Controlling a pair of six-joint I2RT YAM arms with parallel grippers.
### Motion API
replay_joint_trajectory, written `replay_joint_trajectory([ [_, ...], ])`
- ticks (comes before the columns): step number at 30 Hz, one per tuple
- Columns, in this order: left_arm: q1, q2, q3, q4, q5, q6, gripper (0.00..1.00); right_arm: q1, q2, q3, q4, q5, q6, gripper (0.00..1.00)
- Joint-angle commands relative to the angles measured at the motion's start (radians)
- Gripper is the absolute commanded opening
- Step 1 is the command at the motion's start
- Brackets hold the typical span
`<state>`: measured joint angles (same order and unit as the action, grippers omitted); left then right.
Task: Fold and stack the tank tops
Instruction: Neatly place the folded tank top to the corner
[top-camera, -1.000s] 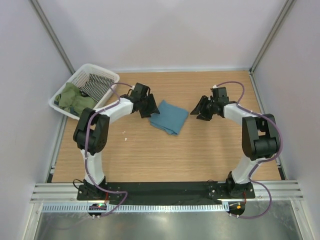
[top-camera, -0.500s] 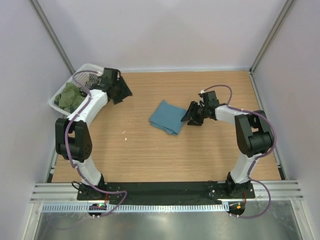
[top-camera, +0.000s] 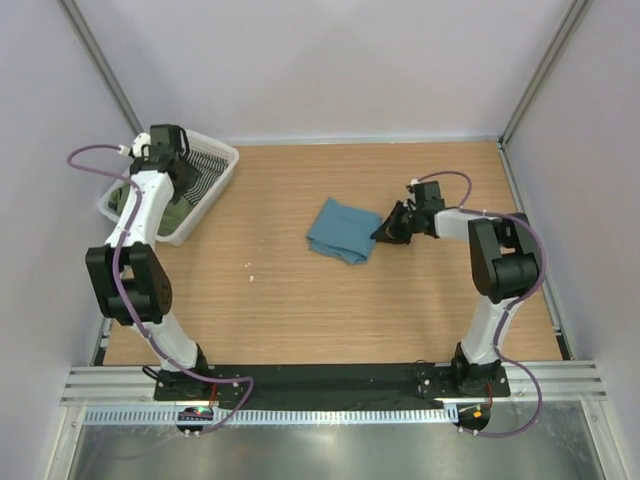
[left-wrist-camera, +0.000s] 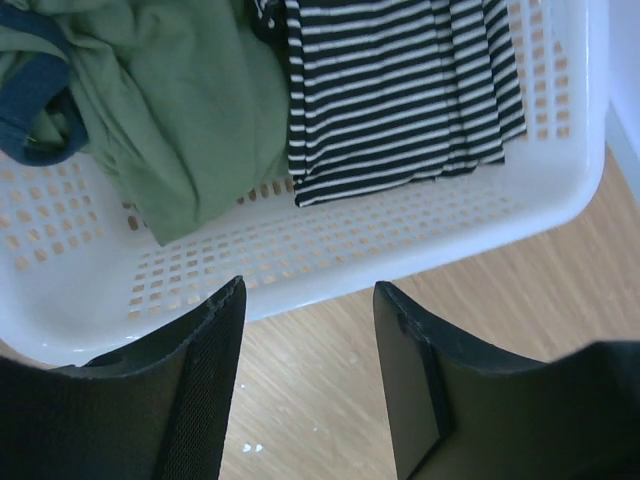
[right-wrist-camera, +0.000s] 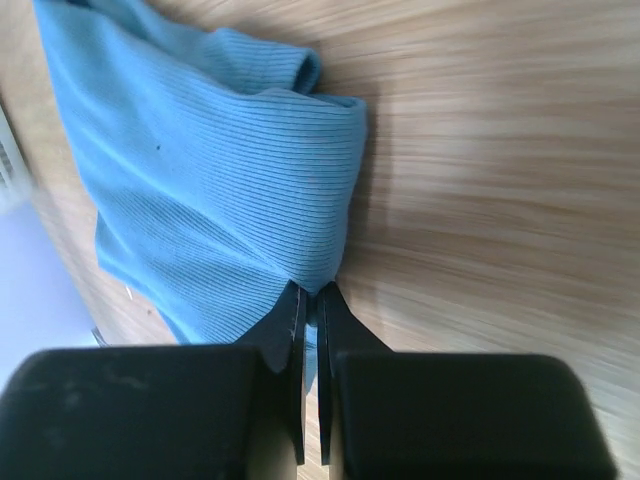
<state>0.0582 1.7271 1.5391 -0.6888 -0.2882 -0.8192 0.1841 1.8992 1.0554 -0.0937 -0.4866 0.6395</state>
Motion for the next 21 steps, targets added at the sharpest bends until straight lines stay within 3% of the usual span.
replay_joint_trajectory([
  [1,0.005,0.052,0.113,-0.129,-0.181,-0.135,0.54,-0.150,-0.104,-0.092,0.074,0.042,0.054,0.01],
  [8,0.035,0.187,0.277,-0.176,-0.278,-0.187,0.55,-0.423,-0.388,-0.310,0.054,0.164,0.086,0.05],
  [11,0.068,0.241,0.355,-0.250,-0.319,-0.215,0.56,-0.477,-0.489,-0.351,0.008,0.210,0.089,0.56],
  [12,0.075,0.274,0.374,-0.273,-0.398,-0.244,0.57,-0.482,-0.512,-0.359,-0.021,0.251,0.092,0.75],
  [13,0.078,0.285,0.392,-0.290,-0.440,-0.251,0.58,-0.483,-0.563,-0.365,-0.029,0.264,0.088,0.77],
  [15,0.089,0.316,0.420,-0.314,-0.506,-0.274,0.73,-0.485,-0.607,-0.370,-0.075,0.316,0.080,0.84],
  [21,0.144,0.416,0.501,-0.274,-0.514,-0.196,0.77,-0.488,-0.762,-0.383,-0.130,0.384,0.062,0.89],
])
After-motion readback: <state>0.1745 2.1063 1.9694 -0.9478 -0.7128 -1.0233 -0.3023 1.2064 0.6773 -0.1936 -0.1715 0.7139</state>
